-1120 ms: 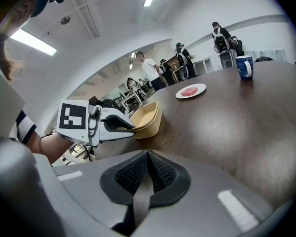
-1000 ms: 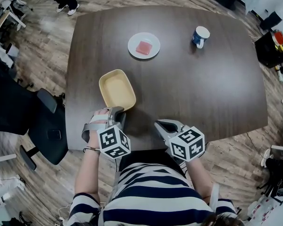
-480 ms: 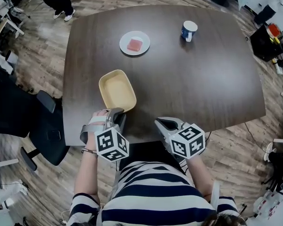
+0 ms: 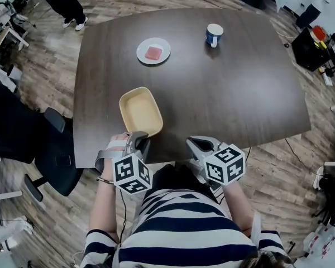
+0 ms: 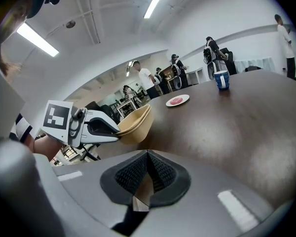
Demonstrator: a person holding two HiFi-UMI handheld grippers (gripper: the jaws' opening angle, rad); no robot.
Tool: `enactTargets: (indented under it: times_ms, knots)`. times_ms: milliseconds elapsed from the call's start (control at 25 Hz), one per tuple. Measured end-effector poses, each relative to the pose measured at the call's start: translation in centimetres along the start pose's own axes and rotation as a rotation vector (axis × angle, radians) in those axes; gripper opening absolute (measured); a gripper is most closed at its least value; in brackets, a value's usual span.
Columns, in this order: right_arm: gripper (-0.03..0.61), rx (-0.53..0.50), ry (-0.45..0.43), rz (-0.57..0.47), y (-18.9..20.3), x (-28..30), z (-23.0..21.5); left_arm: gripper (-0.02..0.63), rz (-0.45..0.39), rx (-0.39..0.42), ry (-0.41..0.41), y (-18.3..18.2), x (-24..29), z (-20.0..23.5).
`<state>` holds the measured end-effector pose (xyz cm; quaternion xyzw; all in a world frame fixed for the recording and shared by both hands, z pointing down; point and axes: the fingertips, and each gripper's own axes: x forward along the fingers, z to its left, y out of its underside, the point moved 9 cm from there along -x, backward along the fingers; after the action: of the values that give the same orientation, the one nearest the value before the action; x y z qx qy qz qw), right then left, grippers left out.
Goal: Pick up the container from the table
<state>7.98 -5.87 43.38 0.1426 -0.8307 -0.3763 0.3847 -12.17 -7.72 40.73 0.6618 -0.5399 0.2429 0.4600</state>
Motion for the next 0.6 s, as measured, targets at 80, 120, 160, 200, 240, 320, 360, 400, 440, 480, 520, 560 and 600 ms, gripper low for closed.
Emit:
enactTargets:
  times_ms: [80,120,160,200,240,320,360,400,440,480,520,560,600]
  knots:
    - [-0.002,-0.002,0.007,-0.007,0.3,-0.7,-0.1,0.0,-0.002,0.003,0.003,-0.3,-0.4,-0.6]
    - [-0.002,-0.004,0.011,-0.009,0.4,-1.0,-0.1,0.0,-0.002,0.004,0.005,-0.4,-0.6,-0.9]
    - [-0.002,-0.006,0.015,-0.011,0.5,-1.2,-0.1,0.0,-0.002,0.006,0.007,-0.5,-0.8,-1.2]
    - [-0.002,-0.007,0.019,-0.014,0.5,-1.5,0.0,0.0,-0.002,0.007,0.009,-0.6,-1.0,-1.4]
    - [-0.002,-0.009,0.022,-0.017,0.6,-1.7,0.0,0.0,-0.002,0.007,0.011,-0.6,-1.2,-1.6]
    - [-0.002,-0.011,0.027,-0.024,0.7,-2.3,0.2,0.0,-0.003,0.004,0.013,-0.8,-1.7,-2.2]
    - [-0.002,-0.011,0.029,-0.028,0.8,-2.6,0.3,0.0,-0.005,0.002,0.014,-0.9,-1.9,-2.5]
    - [-0.002,-0.01,0.03,-0.032,0.9,-2.9,0.4,0.0,-0.007,0.0,0.016,-1.0,-2.1,-2.8]
    - [-0.003,-0.01,0.033,-0.035,1.1,-3.1,0.4,0.0,-0.009,-0.001,0.018,-1.0,-2.3,-3.1]
    - [-0.002,-0.01,0.036,-0.038,1.2,-3.3,0.5,0.0,-0.01,-0.001,0.019,-1.0,-2.5,-3.4]
    - [-0.002,-0.012,0.039,-0.04,1.4,-3.5,0.6,0.0,-0.01,-0.001,0.021,-1.0,-2.7,-3.8]
    - [-0.002,-0.015,0.043,-0.041,1.5,-3.7,0.7,0.0,-0.01,-0.001,0.023,-1.0,-2.8,-4.1]
    - [-0.003,-0.017,0.045,-0.043,1.7,-3.9,0.8,0.0,-0.01,-0.001,0.026,-1.0,-2.9,-4.3]
